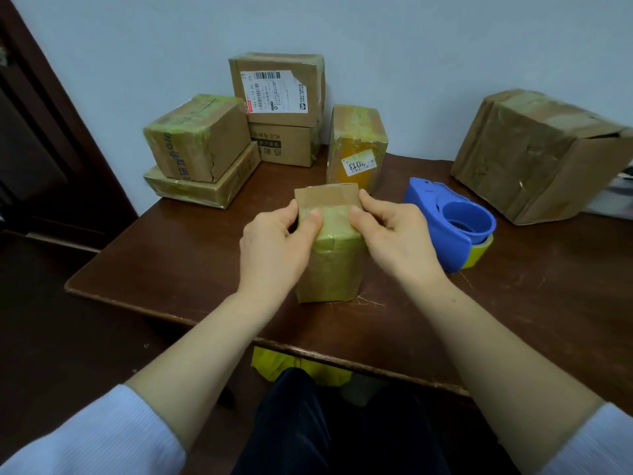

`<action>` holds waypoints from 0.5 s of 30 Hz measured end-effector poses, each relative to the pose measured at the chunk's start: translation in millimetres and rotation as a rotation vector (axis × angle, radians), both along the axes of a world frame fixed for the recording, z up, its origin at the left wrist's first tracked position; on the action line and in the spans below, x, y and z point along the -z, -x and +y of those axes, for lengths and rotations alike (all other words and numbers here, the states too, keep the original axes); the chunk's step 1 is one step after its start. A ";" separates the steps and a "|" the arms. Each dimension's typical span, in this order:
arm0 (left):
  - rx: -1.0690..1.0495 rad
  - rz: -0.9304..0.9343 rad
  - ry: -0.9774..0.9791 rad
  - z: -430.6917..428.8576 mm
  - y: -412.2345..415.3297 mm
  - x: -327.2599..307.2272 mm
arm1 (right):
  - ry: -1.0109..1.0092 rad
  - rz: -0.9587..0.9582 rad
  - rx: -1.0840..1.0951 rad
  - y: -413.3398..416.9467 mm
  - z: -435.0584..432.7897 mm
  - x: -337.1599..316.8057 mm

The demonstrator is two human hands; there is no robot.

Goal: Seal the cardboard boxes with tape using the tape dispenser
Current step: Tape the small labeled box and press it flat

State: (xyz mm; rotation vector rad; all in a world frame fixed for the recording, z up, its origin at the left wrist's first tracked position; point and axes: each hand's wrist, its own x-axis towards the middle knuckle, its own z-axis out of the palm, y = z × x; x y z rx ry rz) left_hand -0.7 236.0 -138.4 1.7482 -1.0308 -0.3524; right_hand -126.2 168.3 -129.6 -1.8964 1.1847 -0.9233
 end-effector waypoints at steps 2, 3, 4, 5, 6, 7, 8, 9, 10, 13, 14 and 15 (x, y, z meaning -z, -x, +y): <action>-0.024 -0.028 -0.003 1.1 2.3 0.1 | 0.001 0.022 0.004 0.5 0.1 -0.3; -0.026 -0.033 -0.019 0.8 1.9 -0.5 | -0.004 0.010 0.017 0.8 1.3 -1.7; -0.021 -0.040 -0.022 -0.5 1.3 -1.1 | -0.009 -0.007 0.023 0.6 2.8 -3.6; -0.024 -0.045 -0.035 -1.0 1.5 -3.3 | 0.002 0.008 0.019 -0.4 5.4 -6.9; -0.027 -0.043 -0.037 -1.4 2.3 -4.9 | 0.032 0.057 0.007 -1.6 8.3 -8.6; -0.030 -0.032 -0.034 -1.7 2.6 -5.9 | 0.067 0.110 -0.003 -3.4 10.7 -8.9; -0.033 -0.021 -0.024 -3.5 1.4 -4.8 | 0.102 0.133 0.008 -4.8 11.0 -7.3; -0.045 -0.014 -0.020 -4.3 0.9 -4.9 | 0.128 0.121 0.032 -5.4 10.2 -5.7; -0.055 -0.006 -0.005 -4.7 0.3 -4.5 | 0.146 0.086 0.061 -4.9 8.0 -3.5; -0.078 0.007 0.013 -6.3 -2.1 -3.2 | 0.093 0.040 0.071 -0.9 4.6 -3.9; -0.077 0.027 -0.003 -6.8 -3.4 -1.8 | 0.071 0.038 0.069 0.0 3.1 -3.4; -0.063 0.052 -0.019 -6.0 -3.8 -1.6 | 0.047 0.019 0.073 0.4 3.1 -3.6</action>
